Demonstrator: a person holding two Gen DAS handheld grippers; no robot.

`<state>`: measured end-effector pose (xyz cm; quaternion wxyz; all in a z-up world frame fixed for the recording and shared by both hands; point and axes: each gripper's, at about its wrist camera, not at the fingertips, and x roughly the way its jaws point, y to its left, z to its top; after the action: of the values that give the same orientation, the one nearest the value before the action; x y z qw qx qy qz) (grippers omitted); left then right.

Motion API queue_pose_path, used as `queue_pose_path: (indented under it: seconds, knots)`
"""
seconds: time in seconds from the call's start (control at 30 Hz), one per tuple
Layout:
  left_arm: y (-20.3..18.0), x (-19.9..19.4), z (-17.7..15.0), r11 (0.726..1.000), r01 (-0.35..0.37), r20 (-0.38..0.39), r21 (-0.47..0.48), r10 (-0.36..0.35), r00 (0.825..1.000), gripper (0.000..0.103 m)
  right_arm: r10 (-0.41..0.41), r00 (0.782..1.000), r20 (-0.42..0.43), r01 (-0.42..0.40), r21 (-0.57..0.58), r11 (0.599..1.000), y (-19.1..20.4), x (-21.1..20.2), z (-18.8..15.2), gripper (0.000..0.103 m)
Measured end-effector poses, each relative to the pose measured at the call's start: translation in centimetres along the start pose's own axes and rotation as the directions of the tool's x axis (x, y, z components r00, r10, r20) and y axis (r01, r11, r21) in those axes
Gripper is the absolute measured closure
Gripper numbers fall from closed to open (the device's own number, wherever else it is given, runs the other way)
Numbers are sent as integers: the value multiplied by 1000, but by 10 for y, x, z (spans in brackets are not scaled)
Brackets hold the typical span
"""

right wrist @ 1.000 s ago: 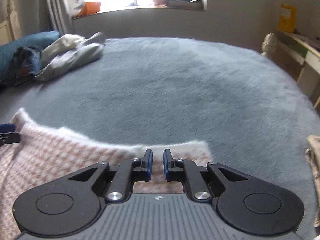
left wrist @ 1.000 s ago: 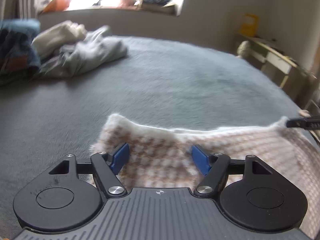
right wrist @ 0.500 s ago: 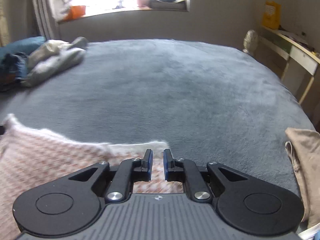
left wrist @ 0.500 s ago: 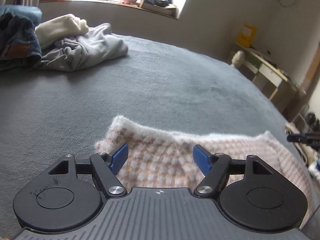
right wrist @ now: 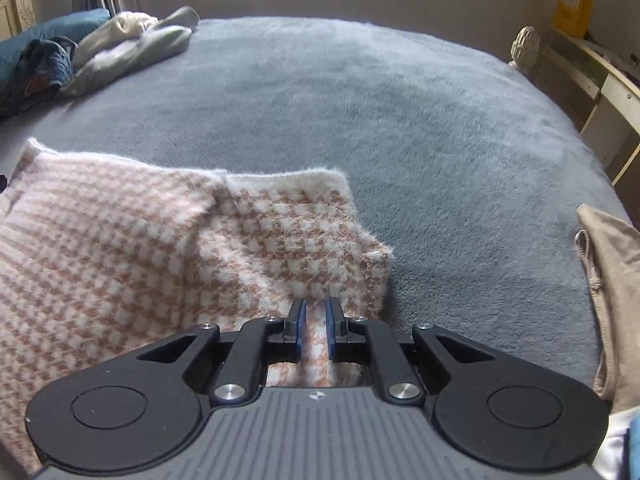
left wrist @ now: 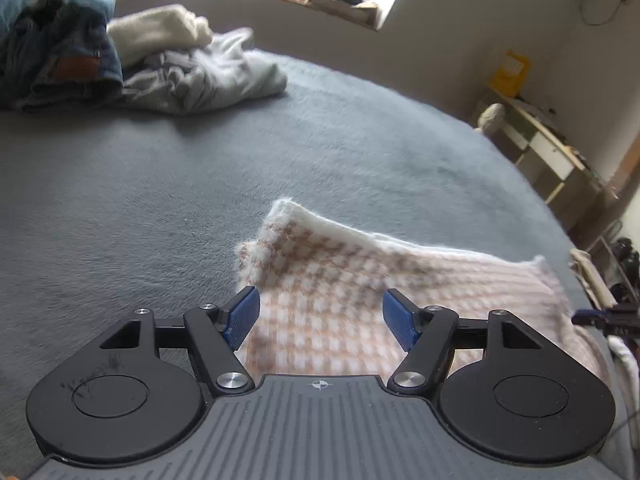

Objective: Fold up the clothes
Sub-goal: 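Grasp the cardigan edge with the right gripper and fold it over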

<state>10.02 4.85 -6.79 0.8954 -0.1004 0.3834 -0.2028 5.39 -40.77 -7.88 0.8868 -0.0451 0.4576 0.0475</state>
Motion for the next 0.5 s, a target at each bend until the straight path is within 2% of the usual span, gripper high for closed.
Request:
queue_pose_path:
  seconds: [0.07, 0.13, 0.23, 0.3, 0.37, 0.43, 0.5]
  knots:
    - [-7, -29, -15, 998, 27, 3, 57, -27, 1000, 32, 25, 1000, 17, -25, -27, 999, 2, -21, -4, 92]
    - [-13, -49, -36, 994, 47, -32, 102, -44, 999, 32, 54, 998, 13, -54, -56, 997, 3, -37, -12, 92]
    - [-19, -56, -71, 986, 30, -120, 166, -10, 993, 32, 80, 996, -46, -82, -42, 996, -1, -41, -29, 92]
    - [-16, -45, -92, 979, -14, -184, 202, 52, 982, 32, 70, 993, -95, -73, -32, 997, -3, -33, -43, 92]
    - [-7, -33, -105, 977, -41, -199, 208, 83, 976, 30, 67, 992, -108, -69, -20, 997, -5, -17, -54, 92]
    - [2, -28, -107, 988, -25, -196, 154, 55, 979, 26, 73, 991, -109, -74, -4, 997, -6, -7, -55, 92]
    - [4, -27, -104, 989, -17, -201, 145, 46, 978, 25, 70, 990, -121, -72, -10, 997, -6, -5, -51, 92]
